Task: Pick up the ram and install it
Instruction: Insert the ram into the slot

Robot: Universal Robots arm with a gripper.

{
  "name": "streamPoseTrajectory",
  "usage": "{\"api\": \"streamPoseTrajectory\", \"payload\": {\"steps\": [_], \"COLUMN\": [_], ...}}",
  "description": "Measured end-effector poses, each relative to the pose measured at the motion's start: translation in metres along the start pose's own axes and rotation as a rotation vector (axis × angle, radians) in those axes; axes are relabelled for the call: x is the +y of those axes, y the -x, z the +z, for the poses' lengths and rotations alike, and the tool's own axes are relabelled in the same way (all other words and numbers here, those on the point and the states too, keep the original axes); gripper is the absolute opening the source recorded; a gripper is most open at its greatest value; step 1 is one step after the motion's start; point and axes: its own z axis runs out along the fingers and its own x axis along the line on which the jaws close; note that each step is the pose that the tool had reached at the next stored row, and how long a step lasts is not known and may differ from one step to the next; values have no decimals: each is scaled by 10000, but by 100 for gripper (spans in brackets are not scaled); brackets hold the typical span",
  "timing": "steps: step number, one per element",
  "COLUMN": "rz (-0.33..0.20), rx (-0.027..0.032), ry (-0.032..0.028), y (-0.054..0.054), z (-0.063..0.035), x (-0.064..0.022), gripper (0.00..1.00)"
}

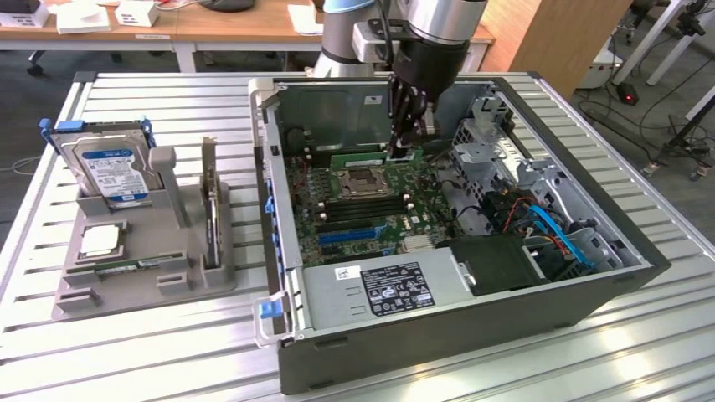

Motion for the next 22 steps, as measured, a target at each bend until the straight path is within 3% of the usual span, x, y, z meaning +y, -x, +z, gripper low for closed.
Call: {"api": "streamPoseTrajectory", "payload": {"steps": [22], "rz": [0], "rx": [-2], "ry": [0], "y": [-3], "z": [190], "x": [-8], "gripper": [11]}}
